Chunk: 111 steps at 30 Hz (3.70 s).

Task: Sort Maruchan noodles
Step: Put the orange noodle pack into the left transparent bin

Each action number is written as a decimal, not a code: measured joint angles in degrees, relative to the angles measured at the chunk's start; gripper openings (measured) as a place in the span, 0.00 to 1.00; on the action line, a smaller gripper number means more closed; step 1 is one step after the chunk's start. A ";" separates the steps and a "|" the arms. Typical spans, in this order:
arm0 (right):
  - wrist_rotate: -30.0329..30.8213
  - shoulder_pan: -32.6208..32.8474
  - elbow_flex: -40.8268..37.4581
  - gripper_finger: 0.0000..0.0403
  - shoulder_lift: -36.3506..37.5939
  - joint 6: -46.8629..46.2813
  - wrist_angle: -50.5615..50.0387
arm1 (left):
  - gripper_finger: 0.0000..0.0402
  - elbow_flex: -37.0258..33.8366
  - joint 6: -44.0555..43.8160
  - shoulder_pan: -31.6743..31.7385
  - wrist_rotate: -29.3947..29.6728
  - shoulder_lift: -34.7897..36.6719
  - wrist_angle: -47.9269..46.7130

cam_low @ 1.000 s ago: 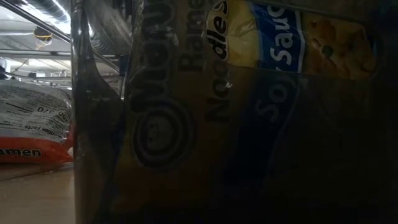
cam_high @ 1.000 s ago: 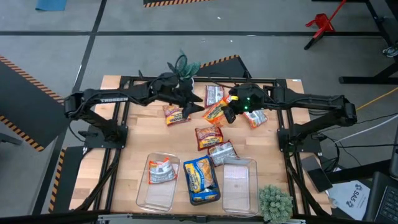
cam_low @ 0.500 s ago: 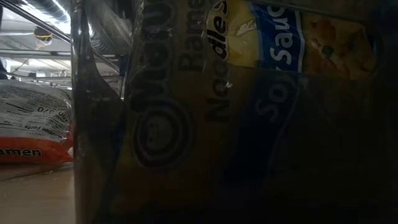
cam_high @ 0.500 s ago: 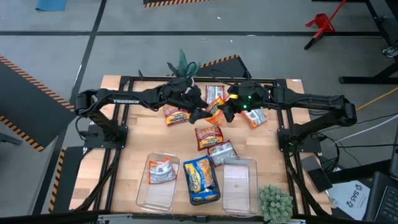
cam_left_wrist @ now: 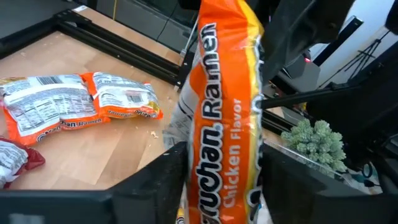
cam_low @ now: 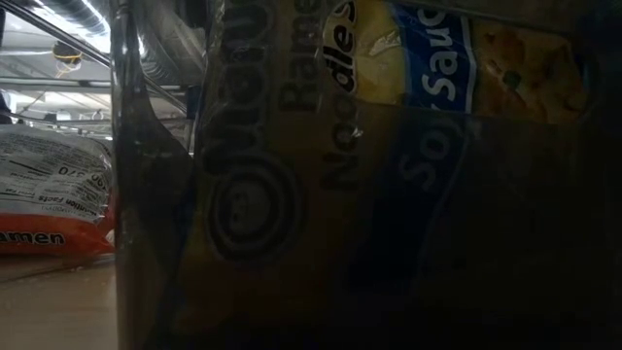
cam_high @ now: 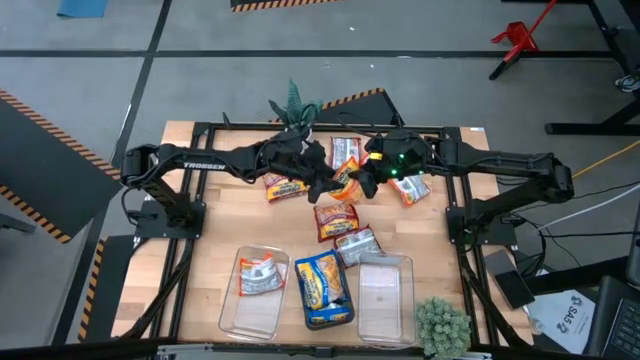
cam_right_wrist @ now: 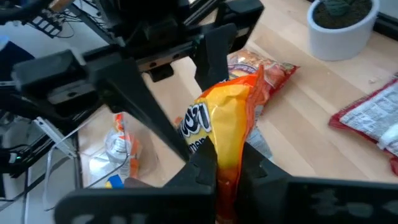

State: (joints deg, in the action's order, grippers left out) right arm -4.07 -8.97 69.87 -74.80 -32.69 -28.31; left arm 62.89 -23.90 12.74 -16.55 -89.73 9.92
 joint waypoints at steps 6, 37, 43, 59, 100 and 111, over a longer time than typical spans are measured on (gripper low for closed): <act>-0.95 0.00 0.00 0.02 -0.03 0.04 1.30 | 0.30 0.00 -0.03 -0.47 1.02 0.00 0.06; 7.23 -0.04 0.09 0.14 16.87 8.70 -9.44 | 0.20 -0.05 -26.41 -18.05 -1.90 25.46 -38.76; 8.61 -0.04 -0.13 0.14 16.12 9.18 -11.07 | 0.20 -0.02 -33.00 -30.03 -0.84 28.28 -51.48; 9.06 -0.04 -0.22 0.14 12.89 9.18 -12.76 | 0.20 -0.04 -28.29 -38.23 -10.53 16.42 -55.67; 5.98 -0.02 -0.22 0.14 12.78 12.27 -16.86 | 0.20 0.04 0.50 -37.84 -27.08 -2.31 -48.36; 5.98 -0.02 -0.22 0.14 12.78 14.89 -16.86 | 0.27 0.04 3.04 -37.78 -26.00 -2.58 -48.44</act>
State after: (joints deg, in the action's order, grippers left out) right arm 1.91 -8.99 69.65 -62.02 -17.80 -45.17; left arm 62.94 -20.86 -25.04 -42.54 -92.31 -38.52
